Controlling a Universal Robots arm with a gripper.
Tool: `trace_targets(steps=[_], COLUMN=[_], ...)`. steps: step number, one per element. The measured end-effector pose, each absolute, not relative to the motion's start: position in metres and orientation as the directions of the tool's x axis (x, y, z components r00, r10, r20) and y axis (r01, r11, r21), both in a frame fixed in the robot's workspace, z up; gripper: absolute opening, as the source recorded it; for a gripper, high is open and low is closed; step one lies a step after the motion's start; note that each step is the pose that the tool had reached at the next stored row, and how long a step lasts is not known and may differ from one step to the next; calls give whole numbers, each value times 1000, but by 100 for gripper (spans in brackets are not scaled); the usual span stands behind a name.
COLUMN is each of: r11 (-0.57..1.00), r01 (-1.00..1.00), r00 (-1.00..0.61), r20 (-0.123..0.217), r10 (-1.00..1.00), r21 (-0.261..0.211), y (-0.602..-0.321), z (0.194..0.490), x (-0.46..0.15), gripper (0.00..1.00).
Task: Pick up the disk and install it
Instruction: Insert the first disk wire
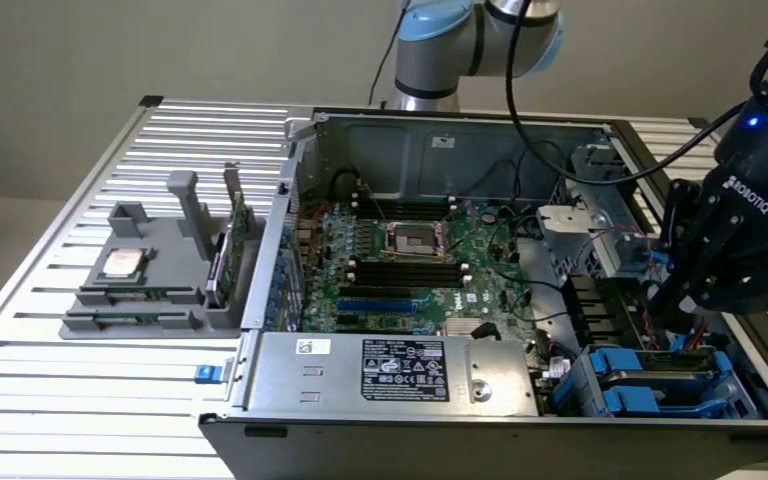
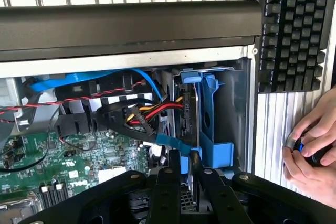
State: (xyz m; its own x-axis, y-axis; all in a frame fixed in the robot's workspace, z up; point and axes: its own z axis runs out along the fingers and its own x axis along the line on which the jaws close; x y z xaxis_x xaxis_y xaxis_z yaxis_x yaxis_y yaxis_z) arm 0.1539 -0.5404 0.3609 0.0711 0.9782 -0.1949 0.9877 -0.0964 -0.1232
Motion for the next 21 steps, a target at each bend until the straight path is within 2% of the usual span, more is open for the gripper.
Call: trace_targets(steps=[13, 21], r11=[30, 46], r01=[992, 989], r00=[-54, -70], r20=[-189, -175], r10=[980, 982], r21=[-125, -141], y=[-541, -546], z=[347, 343], x=[150, 149], gripper=[19, 19])
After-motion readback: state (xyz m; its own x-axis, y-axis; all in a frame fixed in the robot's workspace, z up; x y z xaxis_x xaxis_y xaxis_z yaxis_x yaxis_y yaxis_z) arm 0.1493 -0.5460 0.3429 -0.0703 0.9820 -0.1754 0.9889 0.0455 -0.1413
